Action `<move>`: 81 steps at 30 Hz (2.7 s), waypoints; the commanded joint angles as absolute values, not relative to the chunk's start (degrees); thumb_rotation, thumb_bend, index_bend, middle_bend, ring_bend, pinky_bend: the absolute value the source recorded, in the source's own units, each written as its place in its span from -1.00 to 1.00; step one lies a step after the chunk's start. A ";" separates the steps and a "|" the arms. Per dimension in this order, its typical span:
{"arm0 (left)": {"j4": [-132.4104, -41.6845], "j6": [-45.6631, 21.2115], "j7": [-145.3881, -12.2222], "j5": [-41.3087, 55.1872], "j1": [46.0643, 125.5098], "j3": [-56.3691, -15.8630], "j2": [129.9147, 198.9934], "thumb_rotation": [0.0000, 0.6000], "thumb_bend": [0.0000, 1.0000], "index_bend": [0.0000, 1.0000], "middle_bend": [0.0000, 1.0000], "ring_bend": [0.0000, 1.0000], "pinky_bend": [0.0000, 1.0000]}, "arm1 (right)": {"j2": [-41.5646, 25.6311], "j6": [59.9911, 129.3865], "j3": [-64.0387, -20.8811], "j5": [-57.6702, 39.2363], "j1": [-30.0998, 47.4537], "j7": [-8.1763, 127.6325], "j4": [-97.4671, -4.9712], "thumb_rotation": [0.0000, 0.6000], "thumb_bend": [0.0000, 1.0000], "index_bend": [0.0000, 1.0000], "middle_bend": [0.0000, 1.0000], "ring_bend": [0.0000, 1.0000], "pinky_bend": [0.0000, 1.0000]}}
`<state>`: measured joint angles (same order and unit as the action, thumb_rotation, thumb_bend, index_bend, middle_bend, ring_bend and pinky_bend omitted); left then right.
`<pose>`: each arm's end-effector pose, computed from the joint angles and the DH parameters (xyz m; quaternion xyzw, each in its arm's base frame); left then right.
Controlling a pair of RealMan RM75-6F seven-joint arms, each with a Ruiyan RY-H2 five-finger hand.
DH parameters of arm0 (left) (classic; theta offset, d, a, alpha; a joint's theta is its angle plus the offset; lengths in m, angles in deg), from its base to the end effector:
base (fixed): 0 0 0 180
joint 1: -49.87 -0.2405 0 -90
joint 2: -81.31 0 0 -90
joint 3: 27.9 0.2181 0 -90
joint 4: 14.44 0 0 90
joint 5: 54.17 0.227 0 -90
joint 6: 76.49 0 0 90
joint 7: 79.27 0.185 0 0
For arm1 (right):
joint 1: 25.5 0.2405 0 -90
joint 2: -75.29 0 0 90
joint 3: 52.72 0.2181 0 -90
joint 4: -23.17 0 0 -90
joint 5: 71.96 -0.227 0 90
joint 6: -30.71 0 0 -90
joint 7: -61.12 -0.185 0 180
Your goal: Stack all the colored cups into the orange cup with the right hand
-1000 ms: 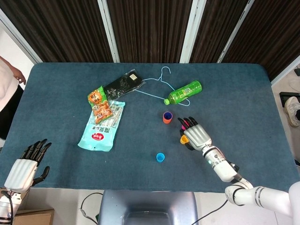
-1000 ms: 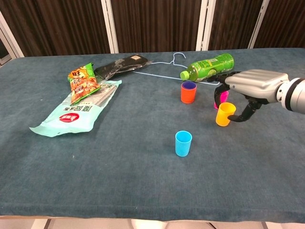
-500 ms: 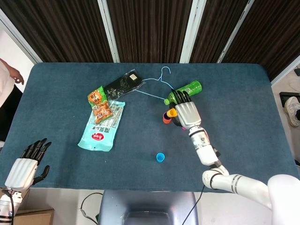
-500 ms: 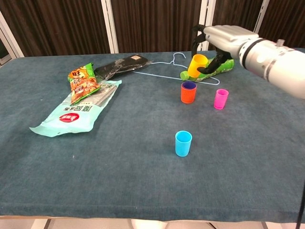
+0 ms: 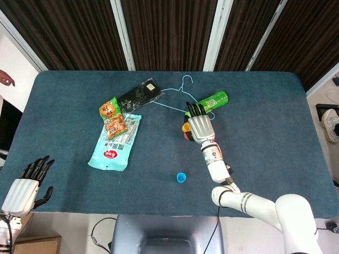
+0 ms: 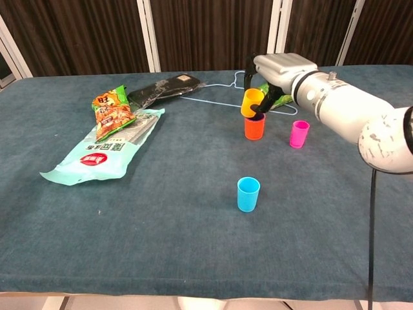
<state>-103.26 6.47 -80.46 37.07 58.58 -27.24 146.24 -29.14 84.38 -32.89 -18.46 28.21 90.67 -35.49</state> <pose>-0.2744 0.2248 0.1053 -0.6564 -0.3662 -0.3837 0.5366 -0.0844 -0.4437 -0.0569 0.7002 -0.3311 0.3564 0.5225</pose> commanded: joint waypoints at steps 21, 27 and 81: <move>-103.21 5.74 -80.26 37.25 59.06 -27.19 146.53 1.00 -0.11 -1.00 -1.00 -1.00 -0.74 | -24.61 82.70 -35.33 -18.08 25.41 89.58 -41.20 1.00 -0.09 -1.00 -1.00 -1.00 -1.00; -103.32 6.04 -80.16 37.42 58.94 -27.10 146.51 1.00 -0.11 -1.00 -1.00 -1.00 -0.74 | -14.92 86.79 -41.25 -9.03 20.23 87.50 -58.21 1.00 -0.09 -0.98 -1.00 -1.00 -1.00; -103.36 7.39 -81.49 38.27 58.31 -26.77 145.78 1.00 -0.10 -1.00 -1.00 -1.00 -0.74 | -16.52 87.04 -43.94 -2.94 18.06 86.24 -63.82 1.00 -0.01 0.26 -0.99 -1.00 -1.00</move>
